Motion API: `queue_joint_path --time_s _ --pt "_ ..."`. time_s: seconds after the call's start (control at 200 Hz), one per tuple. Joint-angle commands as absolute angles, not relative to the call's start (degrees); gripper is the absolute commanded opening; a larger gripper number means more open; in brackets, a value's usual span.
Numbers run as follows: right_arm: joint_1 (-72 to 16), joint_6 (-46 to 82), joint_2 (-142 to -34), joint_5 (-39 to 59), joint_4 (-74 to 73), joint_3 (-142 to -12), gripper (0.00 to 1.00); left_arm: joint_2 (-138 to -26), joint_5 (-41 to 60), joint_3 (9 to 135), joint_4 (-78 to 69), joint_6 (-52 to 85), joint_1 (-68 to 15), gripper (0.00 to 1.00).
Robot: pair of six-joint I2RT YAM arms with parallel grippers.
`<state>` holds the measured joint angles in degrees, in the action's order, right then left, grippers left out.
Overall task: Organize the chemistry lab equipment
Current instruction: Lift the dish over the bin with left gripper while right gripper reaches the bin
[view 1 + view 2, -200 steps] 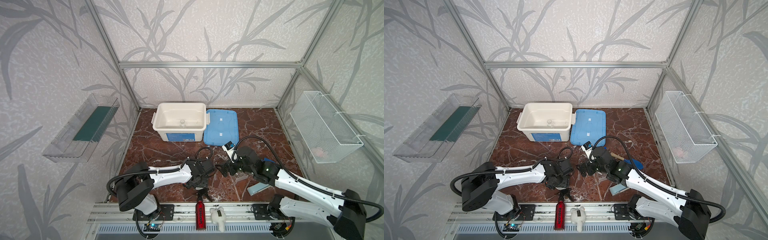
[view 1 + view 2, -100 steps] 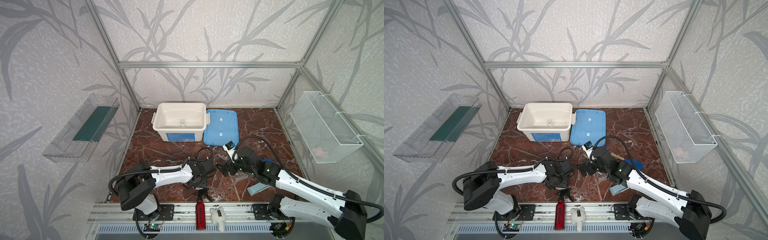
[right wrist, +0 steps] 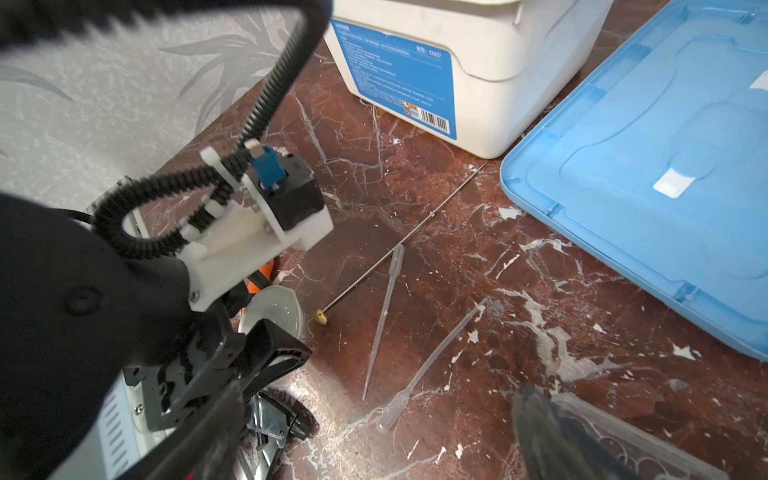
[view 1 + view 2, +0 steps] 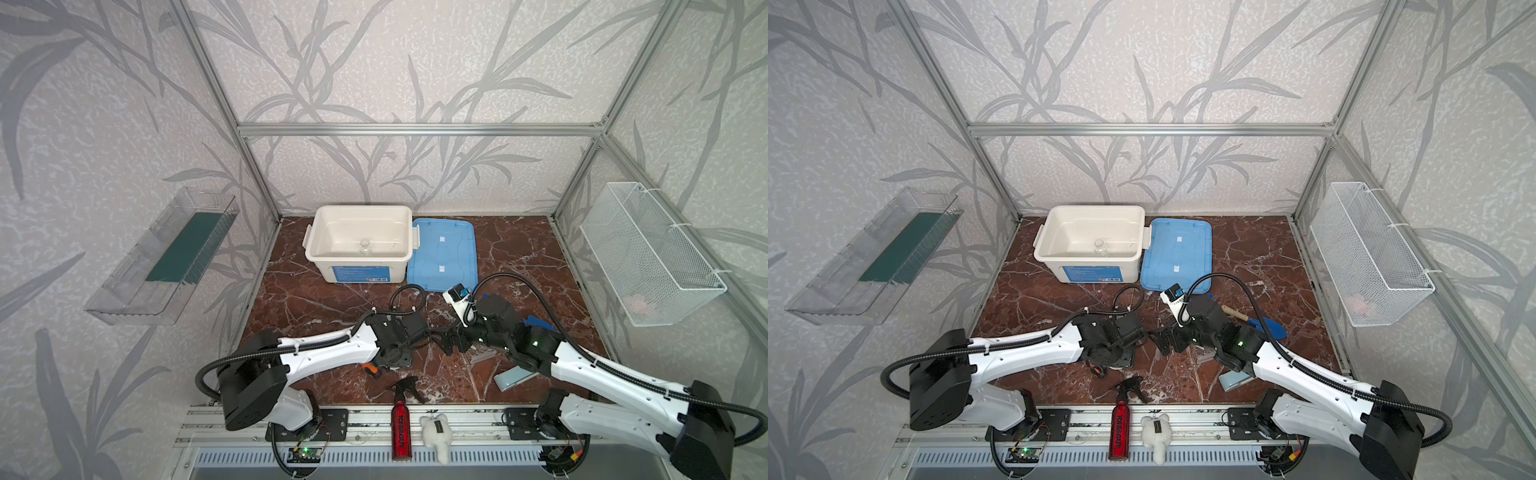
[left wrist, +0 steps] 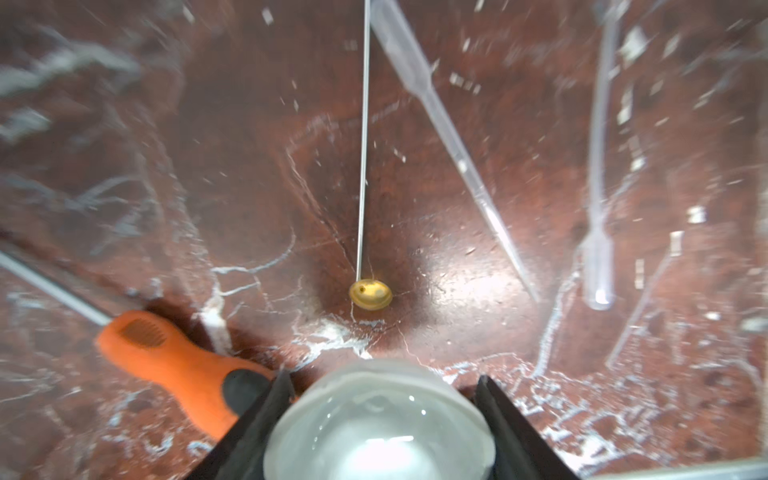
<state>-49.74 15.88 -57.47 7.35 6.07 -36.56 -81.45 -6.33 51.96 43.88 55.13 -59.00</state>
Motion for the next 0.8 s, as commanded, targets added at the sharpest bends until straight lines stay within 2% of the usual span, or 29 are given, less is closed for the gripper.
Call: queue_joint_path --time_s 0.0,0.165,0.365,0.56,0.795 --pt "-50.1 15.7 -54.7 7.0 2.3 -36.5 0.99 -76.9 -10.1 53.9 49.4 53.8 -57.5 0.55" --pt "-50.1 13.0 -54.0 5.5 3.4 -38.7 0.99 -71.1 -12.9 57.5 52.3 49.5 -53.7 0.55" --pt "-50.1 9.9 -57.5 7.2 3.9 -46.1 0.99 -69.8 -12.3 69.9 56.5 37.7 -44.3 0.53" --pt "-50.1 8.5 -64.0 6.6 2.4 -54.9 0.99 -74.7 -9.9 83.0 57.0 28.8 -37.5 0.53" --pt "-49.6 8.1 -79.1 7.3 6.8 -72.2 0.99 -85.6 -5.2 94.7 53.8 21.9 -25.2 0.53"
